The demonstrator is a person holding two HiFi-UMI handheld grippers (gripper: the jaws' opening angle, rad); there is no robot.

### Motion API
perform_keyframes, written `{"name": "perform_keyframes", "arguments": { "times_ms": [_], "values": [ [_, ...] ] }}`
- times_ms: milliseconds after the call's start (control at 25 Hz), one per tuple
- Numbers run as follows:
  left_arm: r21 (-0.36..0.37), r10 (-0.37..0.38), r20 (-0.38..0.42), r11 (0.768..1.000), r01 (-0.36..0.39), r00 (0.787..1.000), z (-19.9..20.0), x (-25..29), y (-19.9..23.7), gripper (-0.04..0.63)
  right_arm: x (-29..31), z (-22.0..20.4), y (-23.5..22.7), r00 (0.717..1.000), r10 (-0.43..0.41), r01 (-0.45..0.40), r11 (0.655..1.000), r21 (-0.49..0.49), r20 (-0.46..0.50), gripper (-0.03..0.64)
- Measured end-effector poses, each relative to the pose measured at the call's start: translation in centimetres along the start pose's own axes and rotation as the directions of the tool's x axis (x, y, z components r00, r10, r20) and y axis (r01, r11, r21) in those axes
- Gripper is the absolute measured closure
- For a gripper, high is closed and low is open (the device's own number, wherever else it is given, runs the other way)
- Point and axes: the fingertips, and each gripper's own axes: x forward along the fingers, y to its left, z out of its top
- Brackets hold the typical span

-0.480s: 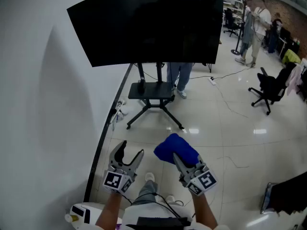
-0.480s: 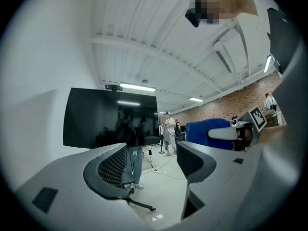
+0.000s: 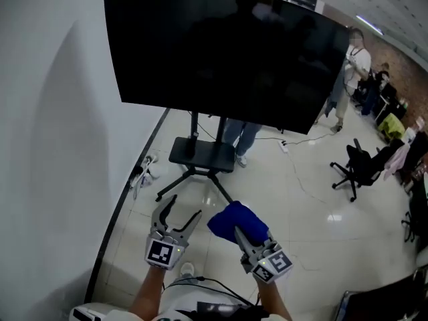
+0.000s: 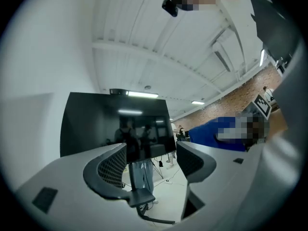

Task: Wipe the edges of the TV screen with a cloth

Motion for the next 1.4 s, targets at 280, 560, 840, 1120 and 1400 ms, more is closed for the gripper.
{"name": "perform_keyframes", "arguments": {
  "times_ms": [280,560,840,1120,1400],
  "values": [
    [-0.053,-0.011,0.031,0.999,0.013,0.999,-1.9,3.9,9.2,0.288,10.3,-0.3,-2.0,1.000,0.012,-0.012,1.000,-0.027,0.013,0.524],
    [-0.052,-0.024,-0.015,0.998,0.023,1.000,-5.9,8.8,14.2,0.288,17.0,0.2,-7.4,1.000,-0.003,0.004,1.000,-0.021,0.030,0.523],
    [-0.050,-0.049,0.017,0.998,0.049,0.999,-4.9,20.1,21.4,0.288,26.2,1.7,-18.3,0.995,-0.048,0.052,0.998,-0.041,0.093,0.523],
    [-0.043,-0.006,0.001,0.999,0.006,1.000,-3.6,31.1,26.8,0.288,36.3,5.8,-25.6,0.987,0.046,-0.039,0.998,-0.048,0.154,0.523],
    [-0.002,0.013,0.025,1.000,-0.013,1.000,-3.2,35.5,32.7,0.288,43.6,8.5,-26.9,0.982,0.104,-0.086,0.989,-0.120,0.156,0.523]
  ]
}}
